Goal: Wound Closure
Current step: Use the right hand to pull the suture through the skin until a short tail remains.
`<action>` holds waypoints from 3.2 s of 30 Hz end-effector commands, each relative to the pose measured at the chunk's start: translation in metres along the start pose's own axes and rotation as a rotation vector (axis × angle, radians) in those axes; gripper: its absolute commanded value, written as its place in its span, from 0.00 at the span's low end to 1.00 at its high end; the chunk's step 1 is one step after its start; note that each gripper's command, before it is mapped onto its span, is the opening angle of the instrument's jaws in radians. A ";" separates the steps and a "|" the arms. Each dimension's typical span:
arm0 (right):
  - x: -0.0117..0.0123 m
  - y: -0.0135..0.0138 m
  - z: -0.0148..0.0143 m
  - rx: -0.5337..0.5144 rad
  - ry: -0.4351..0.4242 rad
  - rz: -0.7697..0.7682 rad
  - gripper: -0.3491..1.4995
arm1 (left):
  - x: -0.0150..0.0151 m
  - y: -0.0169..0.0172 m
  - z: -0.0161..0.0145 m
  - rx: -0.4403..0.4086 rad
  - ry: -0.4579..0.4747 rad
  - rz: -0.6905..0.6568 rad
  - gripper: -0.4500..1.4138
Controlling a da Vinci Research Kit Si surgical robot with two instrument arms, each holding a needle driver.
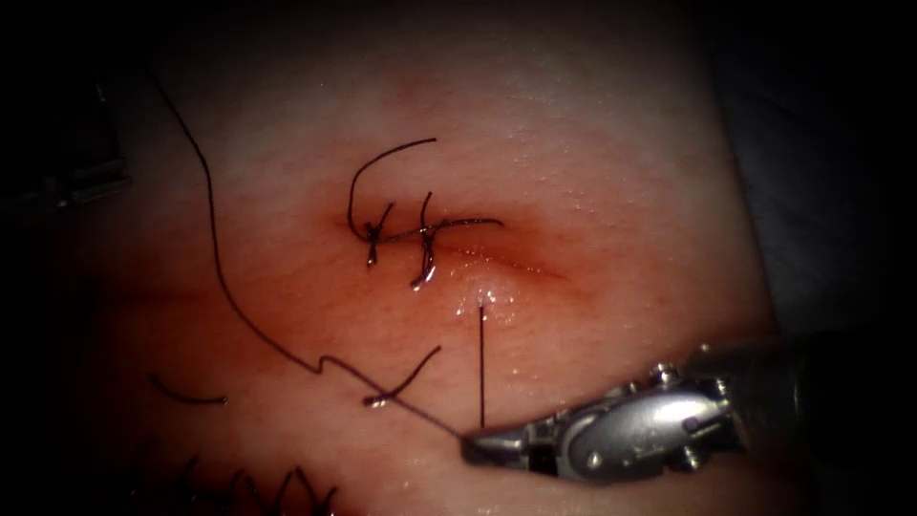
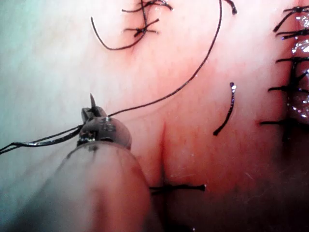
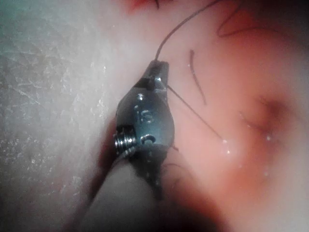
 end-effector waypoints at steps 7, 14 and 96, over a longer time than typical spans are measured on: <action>0.0073 -0.0055 0.0047 0.074 0.009 -0.016 0.00 | 0.0001 0.0005 0.0012 -0.007 -0.001 0.006 0.00; 0.0096 -0.0065 0.0062 0.099 0.030 0.018 0.00 | 0.0001 0.0005 0.0012 -0.011 0.001 0.007 0.00; -0.0090 0.0093 0.0020 -0.064 -0.208 -0.097 0.21 | 0.0001 0.0007 0.0011 -0.013 -0.005 0.011 0.00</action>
